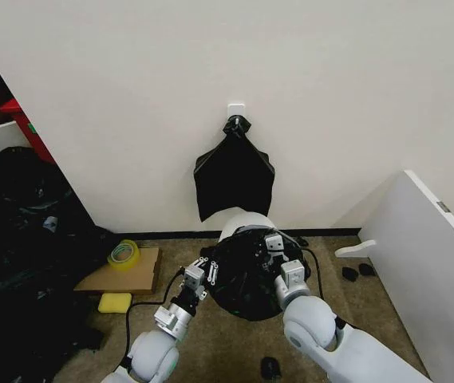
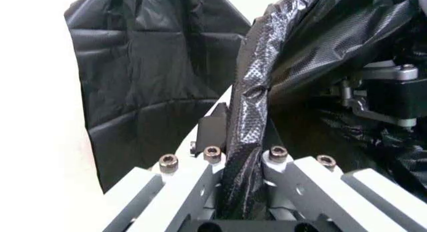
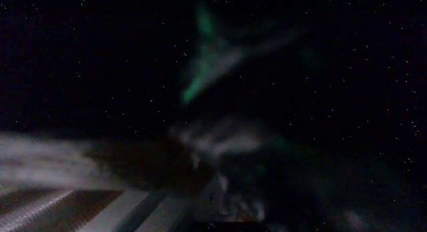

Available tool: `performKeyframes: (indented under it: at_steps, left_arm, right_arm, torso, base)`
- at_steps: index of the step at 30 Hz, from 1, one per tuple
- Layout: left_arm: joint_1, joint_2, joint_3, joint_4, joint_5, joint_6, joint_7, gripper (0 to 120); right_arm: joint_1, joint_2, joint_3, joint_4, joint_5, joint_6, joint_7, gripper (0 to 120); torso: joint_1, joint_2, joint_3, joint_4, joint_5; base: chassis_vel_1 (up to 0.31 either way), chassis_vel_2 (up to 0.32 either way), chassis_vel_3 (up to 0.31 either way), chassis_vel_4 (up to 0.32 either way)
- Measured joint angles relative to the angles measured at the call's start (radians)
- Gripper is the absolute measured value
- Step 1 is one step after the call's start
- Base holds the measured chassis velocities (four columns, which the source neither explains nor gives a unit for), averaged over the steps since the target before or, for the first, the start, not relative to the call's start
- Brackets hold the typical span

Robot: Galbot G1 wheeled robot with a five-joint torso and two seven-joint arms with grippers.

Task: Place the garbage bag over the trash bin.

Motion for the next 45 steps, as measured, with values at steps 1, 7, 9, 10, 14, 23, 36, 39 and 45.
performKeyframes:
  at_steps: [1, 7, 9, 10, 14, 23, 36, 39, 45]
  left_arm:
    - [-0.003, 0.000, -0.001, 0.007, 0.001, 0.001, -0.003, 1]
    - [-0.012, -0.004, -0.003, 0.036, 0.013, 0.003, -0.012, 1]
    - [-0.014, -0.005, -0.004, 0.044, 0.027, 0.004, -0.015, 1]
    - [-0.014, -0.006, -0.004, 0.045, 0.031, 0.003, -0.015, 1]
    - [-0.014, -0.012, -0.003, 0.049, 0.049, 0.001, -0.014, 1]
    - [-0.003, -0.013, -0.008, 0.023, 0.061, -0.013, -0.013, 1]
    - [0.012, -0.007, -0.005, -0.007, 0.061, -0.019, -0.011, 1]
    - [0.010, -0.006, -0.005, -0.003, 0.058, -0.019, -0.013, 1]
    - [0.000, -0.005, -0.006, 0.019, 0.041, -0.013, -0.020, 1]
  right_arm:
    - [-0.014, -0.001, 0.012, 0.003, -0.005, 0.046, -0.028, 0]
    - [-0.081, -0.035, 0.009, 0.076, 0.036, 0.108, -0.075, 0]
    - [-0.096, -0.058, -0.029, 0.128, 0.108, 0.028, -0.028, 0]
    - [-0.095, -0.062, -0.040, 0.141, 0.128, -0.003, -0.009, 0]
    - [-0.071, -0.064, -0.079, 0.175, 0.206, -0.129, 0.066, 0]
    - [0.006, -0.019, -0.151, 0.171, 0.368, -0.402, 0.255, 0]
    - [0.075, 0.056, -0.157, -0.023, 0.250, -0.198, 0.101, 0]
    - [0.064, 0.070, -0.145, -0.071, 0.211, -0.077, 0.026, 0]
    - [0.027, 0.057, -0.136, -0.060, 0.200, 0.080, -0.071, 0]
  torso:
    - [0.000, 0.000, 0.000, 0.0001, 0.0000]
    - [0.000, 0.000, 0.000, -0.0001, -0.0003]
    - [0.000, 0.000, 0.000, 0.0000, 0.0000]
    - [0.000, 0.000, 0.000, 0.0003, -0.0001]
    - [0.000, 0.000, 0.000, 0.0001, -0.0001]
    - [0.000, 0.000, 0.000, 0.0001, -0.0002]
    - [0.000, 0.000, 0.000, 0.0002, -0.0002]
    - [0.000, 0.000, 0.000, 0.0000, 0.0000]
    - [0.000, 0.000, 0.000, 0.0001, -0.0001]
  base:
    - [0.000, 0.000, 0.000, 0.000]
    - [0.000, 0.000, 0.000, 0.000]
    - [0.000, 0.000, 0.000, 0.000]
    - [0.000, 0.000, 0.000, 0.000]
    - [0.000, 0.000, 0.000, 0.000]
    - [0.000, 0.000, 0.000, 0.000]
    - [0.000, 0.000, 0.000, 0.000]
    - [0.000, 0.000, 0.000, 0.000]
    - [0.000, 0.000, 0.000, 0.000]
